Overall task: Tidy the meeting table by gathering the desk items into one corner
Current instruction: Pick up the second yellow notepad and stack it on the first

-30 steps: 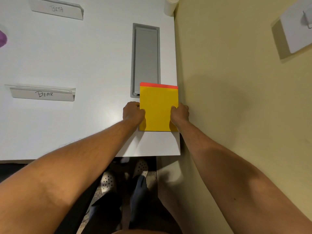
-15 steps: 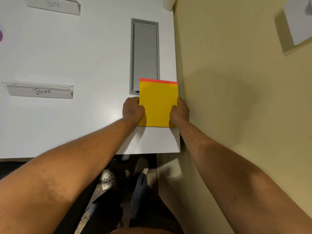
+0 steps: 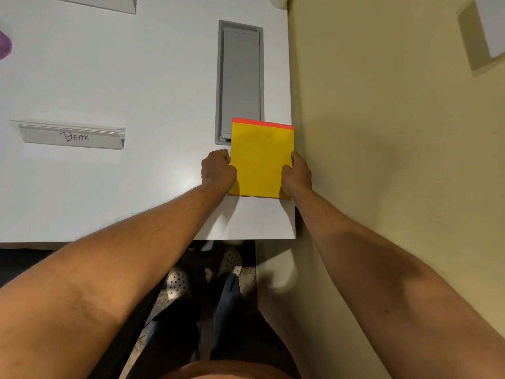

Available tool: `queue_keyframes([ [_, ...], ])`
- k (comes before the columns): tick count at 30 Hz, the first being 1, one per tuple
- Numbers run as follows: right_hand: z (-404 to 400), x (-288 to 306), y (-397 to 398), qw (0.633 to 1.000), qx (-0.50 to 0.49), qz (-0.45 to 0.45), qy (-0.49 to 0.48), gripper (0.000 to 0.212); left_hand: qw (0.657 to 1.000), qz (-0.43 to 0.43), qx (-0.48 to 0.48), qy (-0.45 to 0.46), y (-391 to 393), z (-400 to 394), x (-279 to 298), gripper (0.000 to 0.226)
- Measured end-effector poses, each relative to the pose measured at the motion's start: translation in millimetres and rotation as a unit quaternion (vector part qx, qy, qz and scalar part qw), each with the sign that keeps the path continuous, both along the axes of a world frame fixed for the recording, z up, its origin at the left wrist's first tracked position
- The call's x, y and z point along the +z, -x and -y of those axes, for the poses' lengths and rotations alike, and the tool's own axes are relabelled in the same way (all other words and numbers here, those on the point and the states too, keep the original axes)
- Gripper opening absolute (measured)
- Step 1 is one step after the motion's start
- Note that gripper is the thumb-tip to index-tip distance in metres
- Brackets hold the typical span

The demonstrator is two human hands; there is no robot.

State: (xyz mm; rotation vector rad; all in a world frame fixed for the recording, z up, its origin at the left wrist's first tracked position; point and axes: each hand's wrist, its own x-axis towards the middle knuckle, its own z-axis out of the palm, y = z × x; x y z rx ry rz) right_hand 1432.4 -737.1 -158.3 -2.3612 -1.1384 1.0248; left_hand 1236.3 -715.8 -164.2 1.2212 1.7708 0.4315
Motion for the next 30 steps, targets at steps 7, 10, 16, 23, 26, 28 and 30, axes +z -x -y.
queue_keyframes([
  [7,4.4,-2.3,-5.2,1.000,0.013,-0.025,-0.003,0.055,0.999,-0.001,0.033,-0.029,1.2,14.1,0.9,0.039],
  [10,5.2,-2.6,-4.8,0.999,0.012,-0.032,-0.001,0.056,0.999,0.006,0.028,-0.023,3.6,20.1,1.4,0.046],
  [16,8.2,-4.4,-5.8,0.999,0.016,-0.048,0.001,0.057,0.999,0.026,-0.025,-0.014,10.4,26.3,5.8,0.025],
  [23,18.2,12.5,-1.2,0.999,0.005,-0.036,-0.009,0.061,0.994,0.022,-0.103,0.025,22.2,40.2,27.1,0.043],
  [26,38.9,33.7,18.0,0.999,0.001,0.011,-0.052,0.057,0.984,-0.032,-0.175,0.002,39.0,55.5,49.3,0.064],
  [28,62.7,48.1,37.9,0.995,0.006,0.044,-0.089,0.055,0.979,-0.043,-0.199,-0.029,51.7,65.1,63.0,0.063],
  [30,91.3,60.3,62.0,0.991,0.031,0.064,-0.111,0.055,0.975,-0.045,-0.213,-0.054,64.3,74.1,81.5,0.060],
])
